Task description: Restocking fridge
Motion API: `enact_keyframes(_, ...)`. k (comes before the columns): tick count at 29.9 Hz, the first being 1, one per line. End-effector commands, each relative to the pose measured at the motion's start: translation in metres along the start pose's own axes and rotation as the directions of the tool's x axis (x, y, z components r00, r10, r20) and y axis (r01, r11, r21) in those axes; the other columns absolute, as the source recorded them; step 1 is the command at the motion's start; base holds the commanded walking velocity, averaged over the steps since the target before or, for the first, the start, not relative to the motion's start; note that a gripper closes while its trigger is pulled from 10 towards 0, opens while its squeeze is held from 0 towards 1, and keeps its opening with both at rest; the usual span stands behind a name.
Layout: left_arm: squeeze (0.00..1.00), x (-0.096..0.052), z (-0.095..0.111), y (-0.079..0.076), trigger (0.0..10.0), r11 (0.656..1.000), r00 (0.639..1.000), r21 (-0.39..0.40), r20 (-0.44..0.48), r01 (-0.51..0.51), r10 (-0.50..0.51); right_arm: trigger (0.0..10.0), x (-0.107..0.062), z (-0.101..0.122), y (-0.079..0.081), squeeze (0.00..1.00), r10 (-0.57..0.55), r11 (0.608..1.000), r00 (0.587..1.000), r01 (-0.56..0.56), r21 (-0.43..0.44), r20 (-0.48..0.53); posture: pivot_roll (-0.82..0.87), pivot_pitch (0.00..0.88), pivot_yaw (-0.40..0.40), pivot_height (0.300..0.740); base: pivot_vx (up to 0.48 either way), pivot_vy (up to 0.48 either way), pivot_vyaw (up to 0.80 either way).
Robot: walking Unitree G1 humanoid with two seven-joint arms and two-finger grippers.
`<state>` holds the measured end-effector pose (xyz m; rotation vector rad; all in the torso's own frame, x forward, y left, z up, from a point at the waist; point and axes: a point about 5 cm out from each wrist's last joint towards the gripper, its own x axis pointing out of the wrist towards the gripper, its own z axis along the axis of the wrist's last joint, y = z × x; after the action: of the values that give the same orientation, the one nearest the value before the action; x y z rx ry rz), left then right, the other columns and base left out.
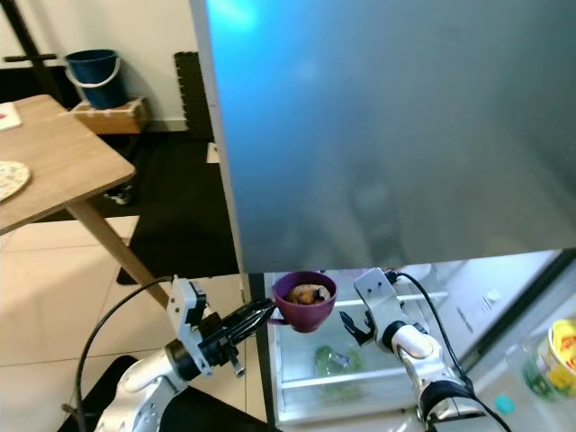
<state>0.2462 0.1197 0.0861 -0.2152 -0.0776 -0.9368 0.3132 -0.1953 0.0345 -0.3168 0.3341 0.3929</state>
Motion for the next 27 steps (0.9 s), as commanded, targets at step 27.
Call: enact_keyframes(27, 0.00, -0.0024, 0.0005, 0.0011, 10.0, 0.996, 1.000, 0.085, -0.025, -0.010, 0.012, 10.0, -0.0047, -0.0041, -0.0098, 0.00, -0.021, 1.000, 0.999, 0.022, 0.009, -0.025, -0.03, 0.036, -0.004, 0.740, 0.000, -0.075, 0.00)
